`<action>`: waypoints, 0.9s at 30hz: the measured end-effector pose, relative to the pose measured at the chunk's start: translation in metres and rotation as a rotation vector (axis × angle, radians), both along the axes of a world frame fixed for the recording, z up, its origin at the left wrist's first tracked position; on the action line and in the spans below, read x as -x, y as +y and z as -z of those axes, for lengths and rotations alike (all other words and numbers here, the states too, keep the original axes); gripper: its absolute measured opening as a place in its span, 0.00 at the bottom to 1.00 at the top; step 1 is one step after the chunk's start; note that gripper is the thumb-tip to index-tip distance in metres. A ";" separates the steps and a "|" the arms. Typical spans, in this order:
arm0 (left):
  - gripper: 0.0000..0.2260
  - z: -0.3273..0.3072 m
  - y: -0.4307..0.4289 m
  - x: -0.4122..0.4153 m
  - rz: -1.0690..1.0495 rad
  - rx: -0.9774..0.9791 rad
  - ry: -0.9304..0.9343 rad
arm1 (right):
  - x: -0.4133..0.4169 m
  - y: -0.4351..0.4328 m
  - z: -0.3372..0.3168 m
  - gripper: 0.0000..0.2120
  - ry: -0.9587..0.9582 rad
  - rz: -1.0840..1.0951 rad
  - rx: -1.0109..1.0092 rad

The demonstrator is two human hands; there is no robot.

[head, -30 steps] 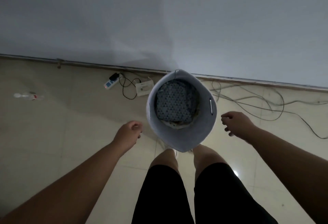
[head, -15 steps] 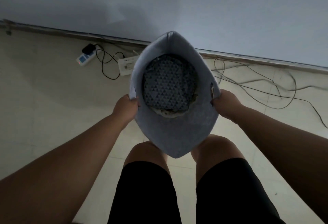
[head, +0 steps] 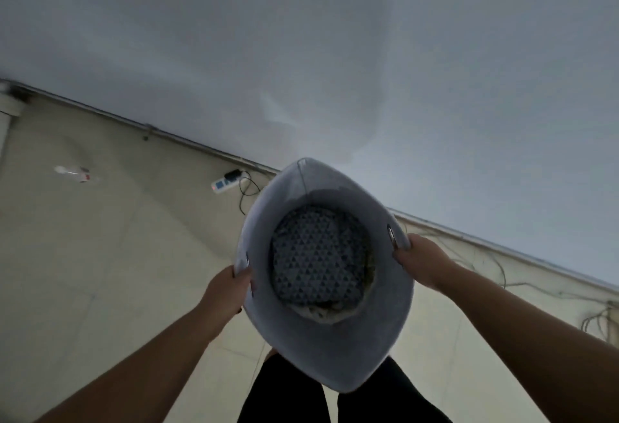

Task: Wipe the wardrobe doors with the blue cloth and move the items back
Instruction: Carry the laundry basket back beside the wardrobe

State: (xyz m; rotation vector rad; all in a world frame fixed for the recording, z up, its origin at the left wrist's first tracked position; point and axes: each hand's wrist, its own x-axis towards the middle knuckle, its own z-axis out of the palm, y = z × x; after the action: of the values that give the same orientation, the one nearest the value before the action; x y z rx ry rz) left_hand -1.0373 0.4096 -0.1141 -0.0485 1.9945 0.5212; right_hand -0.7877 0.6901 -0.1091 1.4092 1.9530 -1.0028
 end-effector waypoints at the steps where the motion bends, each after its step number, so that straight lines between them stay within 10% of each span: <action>1: 0.19 -0.018 -0.010 0.006 -0.031 -0.022 -0.007 | 0.010 -0.002 -0.021 0.09 0.009 -0.001 -0.014; 13: 0.24 -0.110 -0.139 0.044 -0.593 -0.127 0.103 | 0.156 -0.040 -0.132 0.36 0.208 -0.094 -0.075; 27: 0.22 -0.124 -0.221 -0.106 -1.467 -0.027 0.208 | 0.351 -0.172 -0.125 0.27 0.323 -0.833 0.106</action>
State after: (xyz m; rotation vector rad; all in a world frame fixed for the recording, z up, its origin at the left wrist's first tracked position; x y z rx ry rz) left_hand -0.9308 0.1883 0.0099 -1.5531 1.8469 1.4757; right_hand -1.1389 0.5176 0.0154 0.2841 2.3419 -0.9192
